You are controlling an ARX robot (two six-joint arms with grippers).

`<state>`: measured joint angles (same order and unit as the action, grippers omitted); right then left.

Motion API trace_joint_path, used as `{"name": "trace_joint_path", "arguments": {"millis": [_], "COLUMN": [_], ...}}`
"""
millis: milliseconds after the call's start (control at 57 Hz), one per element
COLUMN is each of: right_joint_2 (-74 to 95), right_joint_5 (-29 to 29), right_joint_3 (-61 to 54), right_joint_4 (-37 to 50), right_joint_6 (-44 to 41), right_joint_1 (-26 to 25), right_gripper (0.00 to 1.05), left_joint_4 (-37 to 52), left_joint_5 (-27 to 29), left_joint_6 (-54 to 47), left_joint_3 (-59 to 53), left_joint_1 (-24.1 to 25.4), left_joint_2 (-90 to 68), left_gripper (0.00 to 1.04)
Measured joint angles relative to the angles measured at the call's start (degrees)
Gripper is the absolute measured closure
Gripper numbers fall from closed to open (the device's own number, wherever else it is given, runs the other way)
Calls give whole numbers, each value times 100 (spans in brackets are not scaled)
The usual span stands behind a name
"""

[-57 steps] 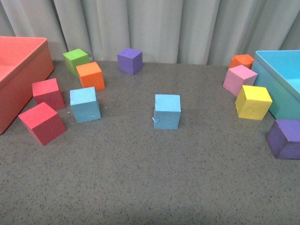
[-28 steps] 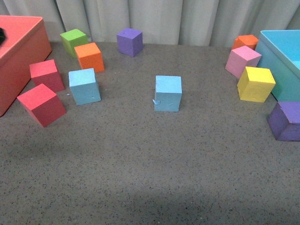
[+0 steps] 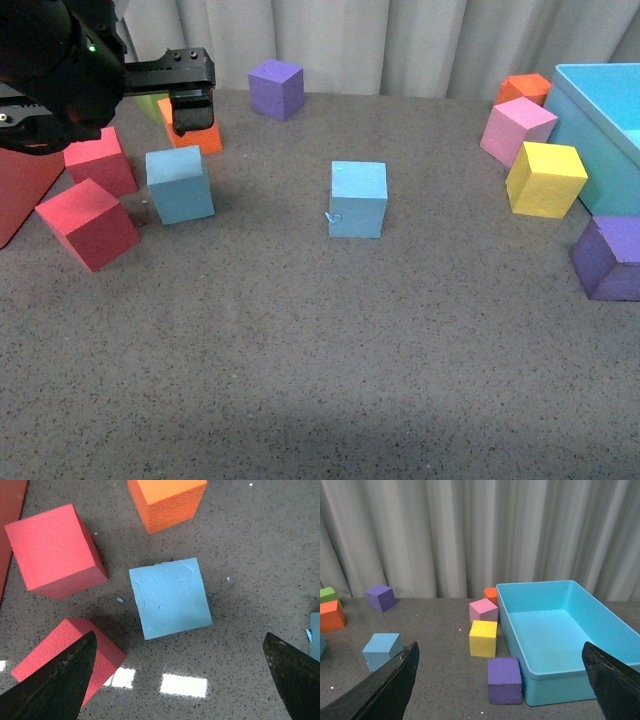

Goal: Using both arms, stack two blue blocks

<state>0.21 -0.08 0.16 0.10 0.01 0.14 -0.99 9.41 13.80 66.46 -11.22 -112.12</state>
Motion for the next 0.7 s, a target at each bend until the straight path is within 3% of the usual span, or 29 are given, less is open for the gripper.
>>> {"name": "trace_joint_path", "arguments": {"millis": [702], "right_joint_2": [0], "right_joint_5": [0], "right_joint_3": [0], "right_joint_4": [-2], "right_joint_6": [0], "right_joint_1": [0], "right_gripper": [10], "left_joint_4": [-1556], "left_joint_5": [-315], "left_joint_6": [584], "left_joint_3": [1974], "left_joint_1": [83], "left_joint_2": [-1709], "left_gripper": [7]}}
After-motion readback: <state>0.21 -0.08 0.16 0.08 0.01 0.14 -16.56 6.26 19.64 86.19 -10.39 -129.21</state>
